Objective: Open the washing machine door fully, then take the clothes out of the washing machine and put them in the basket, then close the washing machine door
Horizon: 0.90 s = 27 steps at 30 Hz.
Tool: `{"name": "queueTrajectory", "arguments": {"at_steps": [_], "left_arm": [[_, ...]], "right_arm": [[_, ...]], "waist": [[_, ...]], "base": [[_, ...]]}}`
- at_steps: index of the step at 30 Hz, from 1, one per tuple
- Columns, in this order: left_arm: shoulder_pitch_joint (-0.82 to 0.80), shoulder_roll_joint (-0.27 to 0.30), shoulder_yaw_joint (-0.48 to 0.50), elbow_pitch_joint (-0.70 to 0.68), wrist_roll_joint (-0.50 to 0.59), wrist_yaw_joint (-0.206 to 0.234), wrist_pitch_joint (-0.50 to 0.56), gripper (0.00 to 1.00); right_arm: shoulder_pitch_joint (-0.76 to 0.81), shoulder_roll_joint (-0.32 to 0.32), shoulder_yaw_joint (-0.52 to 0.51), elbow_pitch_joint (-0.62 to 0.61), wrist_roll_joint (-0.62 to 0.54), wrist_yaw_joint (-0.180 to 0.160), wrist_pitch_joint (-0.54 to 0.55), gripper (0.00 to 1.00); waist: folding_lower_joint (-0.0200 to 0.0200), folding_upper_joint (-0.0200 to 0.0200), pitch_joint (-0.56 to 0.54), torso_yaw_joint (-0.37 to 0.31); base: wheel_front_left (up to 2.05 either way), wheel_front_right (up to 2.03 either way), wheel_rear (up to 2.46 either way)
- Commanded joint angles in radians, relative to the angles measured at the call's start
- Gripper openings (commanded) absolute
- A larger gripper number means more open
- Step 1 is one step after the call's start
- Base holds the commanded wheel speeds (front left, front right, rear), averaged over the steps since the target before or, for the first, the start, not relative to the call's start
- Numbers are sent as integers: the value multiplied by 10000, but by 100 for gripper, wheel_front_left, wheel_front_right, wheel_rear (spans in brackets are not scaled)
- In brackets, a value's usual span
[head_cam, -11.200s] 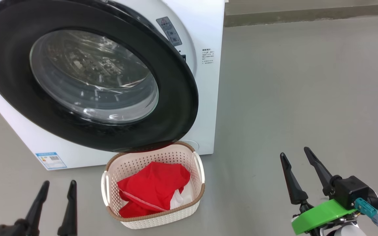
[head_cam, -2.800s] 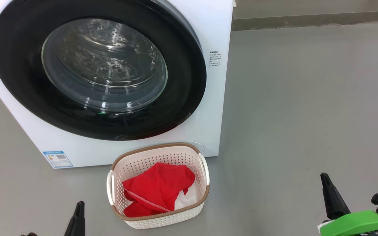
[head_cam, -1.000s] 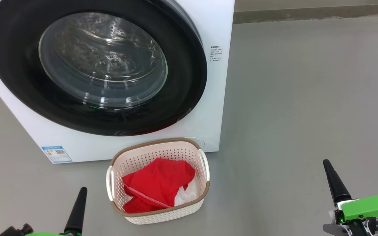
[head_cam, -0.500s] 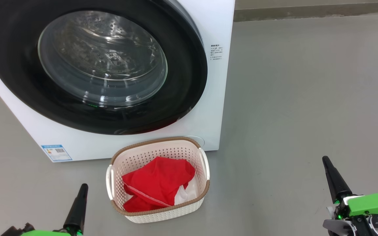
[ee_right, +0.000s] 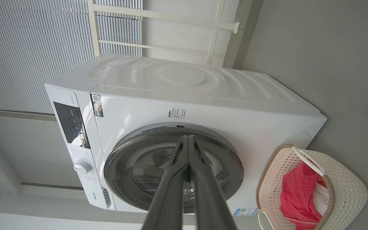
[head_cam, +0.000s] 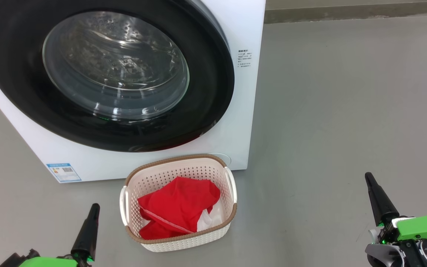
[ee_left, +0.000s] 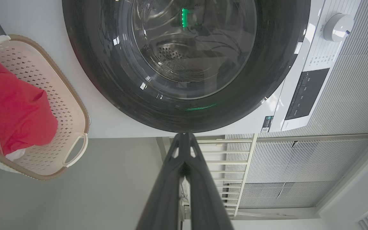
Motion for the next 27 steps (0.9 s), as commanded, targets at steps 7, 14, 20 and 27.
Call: {"name": "queueTrajectory", "arguments": {"at_steps": [7, 14, 20, 27], "left_arm": [[-393, 160, 344, -204, -68, -71, 46, 0], [-392, 160, 343, -205, -69, -71, 46, 0], [-392, 160, 343, -205, -69, -71, 45, 0], [-392, 160, 343, -205, -69, -71, 45, 0]], "right_arm": [[-420, -147, 150, -255, 52, 6, 62, 0], [-420, -147, 151, -255, 53, 6, 61, 0], [-420, -147, 151, -255, 53, 6, 61, 0], [-420, -147, 152, -255, 53, 6, 61, 0]], "waist": [[0, 0, 0, 0], [0, 0, 0, 0], [0, 0, 0, 0], [0, 0, 0, 0]], "base": [[0, 0, 0], [0, 0, 0], [0, 0, 0], [0, 0, 0]]}}
